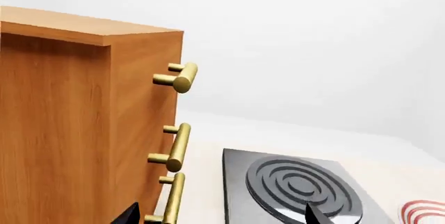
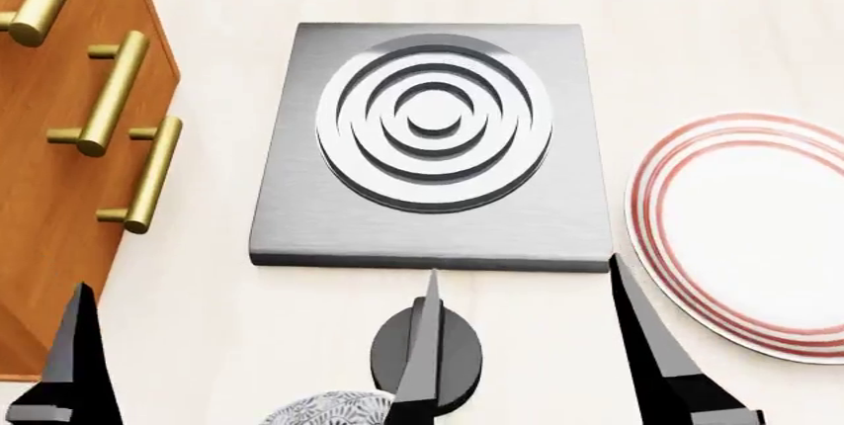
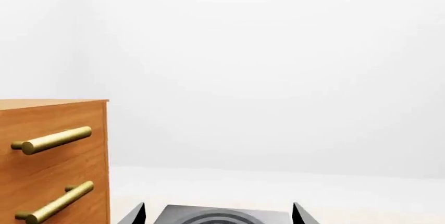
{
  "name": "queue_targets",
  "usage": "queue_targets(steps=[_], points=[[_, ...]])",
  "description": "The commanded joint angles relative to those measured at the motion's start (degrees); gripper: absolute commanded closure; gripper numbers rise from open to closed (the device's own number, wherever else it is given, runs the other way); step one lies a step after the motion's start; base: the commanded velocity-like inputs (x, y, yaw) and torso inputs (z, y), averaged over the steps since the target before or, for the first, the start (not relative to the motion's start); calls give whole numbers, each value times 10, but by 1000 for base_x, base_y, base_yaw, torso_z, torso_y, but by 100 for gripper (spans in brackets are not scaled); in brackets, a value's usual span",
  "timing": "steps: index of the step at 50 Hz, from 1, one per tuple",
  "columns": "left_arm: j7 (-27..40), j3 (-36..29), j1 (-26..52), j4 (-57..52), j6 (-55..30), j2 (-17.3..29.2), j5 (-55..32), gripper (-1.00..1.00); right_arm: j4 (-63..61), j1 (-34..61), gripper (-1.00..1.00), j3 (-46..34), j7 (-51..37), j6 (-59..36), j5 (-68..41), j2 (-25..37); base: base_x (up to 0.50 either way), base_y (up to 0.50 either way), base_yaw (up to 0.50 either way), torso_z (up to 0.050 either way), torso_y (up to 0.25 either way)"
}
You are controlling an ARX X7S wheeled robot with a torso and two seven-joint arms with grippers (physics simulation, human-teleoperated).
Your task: Put the bowl on the top of the cabinet.
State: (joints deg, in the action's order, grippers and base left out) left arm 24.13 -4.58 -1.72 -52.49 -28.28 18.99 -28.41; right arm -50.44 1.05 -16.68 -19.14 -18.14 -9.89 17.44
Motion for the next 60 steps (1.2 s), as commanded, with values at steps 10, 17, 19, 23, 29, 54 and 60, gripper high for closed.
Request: queue_targets(steps=[10,17,19,23,29,54,60], points=[[56,138,76,55,-196,29,-357,-100,-5,7,-100,10,3,-10,3,-4,0,0,0,0,0],[82,142,77,86,-226,40,-428,-100,-4,7,-100,12,0,-8,-1,-1,0,0,0,0,0],[78,137,79,87,-227,43,-420,-100,-3,6,-100,12,-1,-6,-2,-1,0,0,0,0,0],[79,125,75,77,-238,48,-429,-100,8,6,-100,8,-1,2,-1,-1,0,0,0,0,0],[101,117,74,66,-258,58,-465,-100,2,8,-100,8,-5,-6,-3,2,0,0,0,0,0],[72,88,36,88,-259,70,-419,-100,13,12,-100,-5,-12,1,-3,7,0,0,0,0,0],[70,80,30,90,-258,65,-416,-100,9,12,-100,-6,-15,-2,-4,10,0,0,0,0,0]])
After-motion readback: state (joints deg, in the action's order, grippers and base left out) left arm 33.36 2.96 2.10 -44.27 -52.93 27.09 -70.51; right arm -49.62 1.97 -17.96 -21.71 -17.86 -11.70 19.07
